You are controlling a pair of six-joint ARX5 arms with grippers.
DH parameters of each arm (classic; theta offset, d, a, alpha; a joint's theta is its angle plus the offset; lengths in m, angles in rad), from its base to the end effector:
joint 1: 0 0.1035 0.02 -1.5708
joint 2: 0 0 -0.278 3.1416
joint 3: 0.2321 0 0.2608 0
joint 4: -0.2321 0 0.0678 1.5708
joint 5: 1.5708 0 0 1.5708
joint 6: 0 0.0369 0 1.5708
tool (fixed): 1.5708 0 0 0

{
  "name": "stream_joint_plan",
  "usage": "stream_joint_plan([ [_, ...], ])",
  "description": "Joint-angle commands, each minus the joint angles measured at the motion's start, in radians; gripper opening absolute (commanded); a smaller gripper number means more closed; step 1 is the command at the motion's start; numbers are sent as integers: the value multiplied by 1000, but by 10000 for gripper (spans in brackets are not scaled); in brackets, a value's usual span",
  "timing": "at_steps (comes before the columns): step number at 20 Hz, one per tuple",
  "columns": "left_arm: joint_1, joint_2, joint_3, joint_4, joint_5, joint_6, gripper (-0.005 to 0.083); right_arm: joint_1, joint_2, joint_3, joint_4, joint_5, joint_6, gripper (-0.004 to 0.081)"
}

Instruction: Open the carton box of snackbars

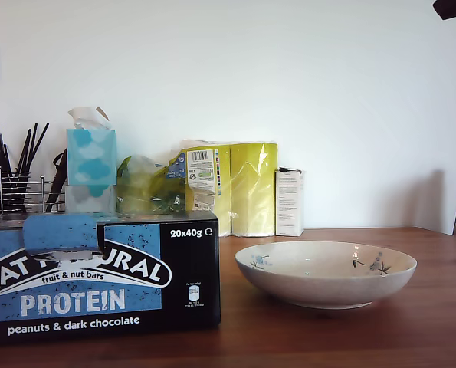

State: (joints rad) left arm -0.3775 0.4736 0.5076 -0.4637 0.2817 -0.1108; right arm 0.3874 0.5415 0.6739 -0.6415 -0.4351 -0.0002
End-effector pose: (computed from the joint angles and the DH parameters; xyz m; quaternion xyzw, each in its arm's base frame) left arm 0.1060 -0.0531 0.2559 -0.0410 0.2301 -0.3039 0.9236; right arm 0.0995 0.0574 0.2904 0.0059 0.2517 0.3869 0.8871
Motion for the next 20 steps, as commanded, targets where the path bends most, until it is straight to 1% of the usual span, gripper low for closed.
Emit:
stream_joint_plan([
  [1, 0, 4, -12, 18, 6, -1, -24, 0, -1, -16, 1, 0, 0, -13],
  [8, 0, 4, -12, 18, 6, -1, -24, 0, -1, -16, 1, -1, 0, -13],
  [9, 0, 4, -12, 17, 11, 1, -24, 0, -1, -16, 1, -1, 0, -13],
  [12, -20, 19, -8, 14, 57, 57, -24, 6, -1, -4, 1, -17, 0, -13],
  [14, -48, 58, 11, 2, 65, 79, -24, 28, 5, 16, -3, -27, 0, -13],
  [17, -106, 174, 68, -11, 68, 146, -24, 87, 30, 53, -16, -27, -2, -13],
  [20, -166, 309, 111, -10, 29, 201, -24, 137, 57, 56, -14, -25, -16, -13],
])
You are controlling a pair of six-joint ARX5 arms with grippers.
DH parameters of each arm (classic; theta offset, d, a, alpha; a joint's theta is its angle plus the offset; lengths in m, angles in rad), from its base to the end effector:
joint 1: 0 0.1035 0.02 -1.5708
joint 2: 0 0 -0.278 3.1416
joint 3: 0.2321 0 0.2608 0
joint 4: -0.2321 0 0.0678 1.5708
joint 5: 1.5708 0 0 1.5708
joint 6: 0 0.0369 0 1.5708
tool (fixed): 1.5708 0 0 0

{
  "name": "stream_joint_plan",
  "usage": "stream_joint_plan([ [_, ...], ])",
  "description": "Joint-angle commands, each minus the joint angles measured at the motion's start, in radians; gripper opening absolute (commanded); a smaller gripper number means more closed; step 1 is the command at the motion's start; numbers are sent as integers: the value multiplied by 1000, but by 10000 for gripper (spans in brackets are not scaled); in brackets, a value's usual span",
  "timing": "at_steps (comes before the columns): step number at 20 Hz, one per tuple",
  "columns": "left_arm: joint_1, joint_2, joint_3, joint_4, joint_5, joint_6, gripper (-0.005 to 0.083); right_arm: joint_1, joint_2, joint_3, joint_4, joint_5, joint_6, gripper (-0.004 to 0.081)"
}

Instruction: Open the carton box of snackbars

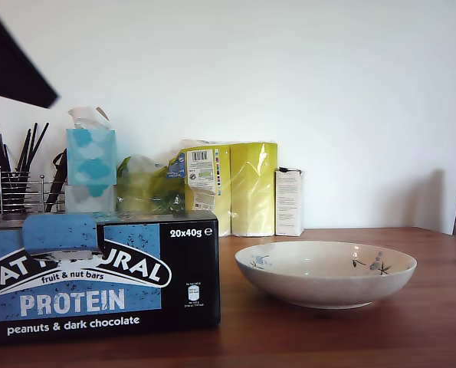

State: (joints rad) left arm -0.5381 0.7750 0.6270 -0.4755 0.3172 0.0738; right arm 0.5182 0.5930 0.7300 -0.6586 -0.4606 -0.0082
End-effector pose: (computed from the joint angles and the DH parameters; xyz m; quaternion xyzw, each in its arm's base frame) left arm 0.1356 -0.0943 0.2599 0.0657 0.2901 -0.4057 0.8642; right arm 0.0962 0.0738 0.3027 -0.0109 0.2559 0.4553 0.8527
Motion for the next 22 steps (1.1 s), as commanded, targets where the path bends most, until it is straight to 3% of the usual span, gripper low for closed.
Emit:
stream_joint_plan([
  [1, -22, 56, -2, 6, -22, 30, -24, 15, 14, 0, 3, 0, -17, -13],
  [9, -100, 314, -2, 23, -214, 39, -24, 32, 32, 0, 11, 0, -20, -13],
  [22, -113, 472, -2, 4, -211, 31, -24, 32, 32, 0, 11, 1, -45, -13],
])
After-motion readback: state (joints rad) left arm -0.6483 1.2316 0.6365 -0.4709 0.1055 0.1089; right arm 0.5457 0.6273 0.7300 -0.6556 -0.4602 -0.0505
